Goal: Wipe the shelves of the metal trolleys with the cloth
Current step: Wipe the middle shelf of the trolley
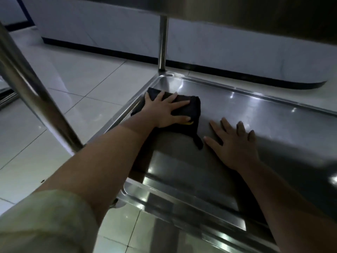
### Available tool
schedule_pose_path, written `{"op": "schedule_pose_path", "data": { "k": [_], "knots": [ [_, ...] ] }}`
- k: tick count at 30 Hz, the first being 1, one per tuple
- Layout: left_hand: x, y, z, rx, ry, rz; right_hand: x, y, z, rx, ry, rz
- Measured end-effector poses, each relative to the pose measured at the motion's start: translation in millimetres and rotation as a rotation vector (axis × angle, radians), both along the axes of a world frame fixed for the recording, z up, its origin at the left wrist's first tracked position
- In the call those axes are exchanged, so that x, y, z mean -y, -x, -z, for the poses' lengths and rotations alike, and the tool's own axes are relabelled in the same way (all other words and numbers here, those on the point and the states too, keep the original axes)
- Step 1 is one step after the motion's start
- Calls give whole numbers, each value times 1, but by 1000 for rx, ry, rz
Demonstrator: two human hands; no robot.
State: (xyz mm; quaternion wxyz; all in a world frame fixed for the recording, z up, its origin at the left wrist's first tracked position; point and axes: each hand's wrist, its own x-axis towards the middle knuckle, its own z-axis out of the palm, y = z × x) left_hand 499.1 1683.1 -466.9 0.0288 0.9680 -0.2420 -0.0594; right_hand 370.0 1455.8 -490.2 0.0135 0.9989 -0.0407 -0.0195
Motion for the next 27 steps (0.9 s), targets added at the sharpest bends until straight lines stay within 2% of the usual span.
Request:
{"op": "schedule_pose_path", "data": {
  "k": [4,7,11,17,20,23,27],
  "knots": [
    [29,-53,-4,8,-22,-72,0,1,0,-6,11,3],
    [33,-58,-3,10,-52,-91,0,1,0,-15,-32,17],
    [-2,-9,-9,-73,-72,-16,-2,6,-3,-20,-69,15],
    [-81,125,-10,-146,-77,76,-1,10,-6,-41,-101,8],
    [-101,167,-11,-168,-112,74,-2,11,-7,-44,-78,13],
    [-101,164,-11,-190,-89,52,-3,12,-6,-35,-58,14],
    [-71,110,-5,-115,-60,32,-1,12,-4,-19,-36,6]
  ]
}}
